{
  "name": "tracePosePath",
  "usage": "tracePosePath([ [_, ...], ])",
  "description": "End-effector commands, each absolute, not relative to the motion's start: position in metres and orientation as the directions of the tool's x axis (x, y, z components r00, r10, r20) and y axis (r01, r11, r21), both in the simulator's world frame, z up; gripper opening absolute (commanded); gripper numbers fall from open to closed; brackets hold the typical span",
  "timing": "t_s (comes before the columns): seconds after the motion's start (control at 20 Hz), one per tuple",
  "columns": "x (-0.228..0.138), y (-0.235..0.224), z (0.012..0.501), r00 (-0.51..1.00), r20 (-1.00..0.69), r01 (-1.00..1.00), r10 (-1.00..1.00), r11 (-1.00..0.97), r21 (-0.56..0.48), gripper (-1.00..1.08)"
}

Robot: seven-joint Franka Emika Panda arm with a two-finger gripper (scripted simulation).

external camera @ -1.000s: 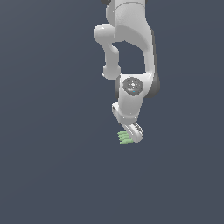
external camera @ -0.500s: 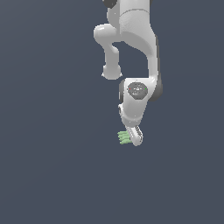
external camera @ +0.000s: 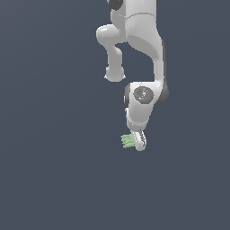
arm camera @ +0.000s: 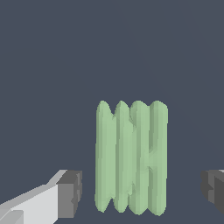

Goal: Pick up the object and move it to a goal position.

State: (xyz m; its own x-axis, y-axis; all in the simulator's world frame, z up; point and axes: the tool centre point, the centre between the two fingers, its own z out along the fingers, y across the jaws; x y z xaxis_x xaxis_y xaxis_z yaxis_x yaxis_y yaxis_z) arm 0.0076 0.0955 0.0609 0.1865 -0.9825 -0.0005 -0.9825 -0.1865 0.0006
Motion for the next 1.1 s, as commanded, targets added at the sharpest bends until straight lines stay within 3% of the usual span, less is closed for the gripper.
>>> tracePosePath([
  [0.0, 0.008, 0.096, 0.06, 0.173, 0.0, -0.985, -0.985, -0.173, 0.0, 1.0],
  [1.0, 0.007, 0.096, 0.01, 0.17, 0.0, -0.985, -0.985, -0.17, 0.0, 1.0],
  [1.05, 0.007, 0.096, 0.01, 0.17, 0.0, -0.985, -0.985, -0.17, 0.0, -1.0],
])
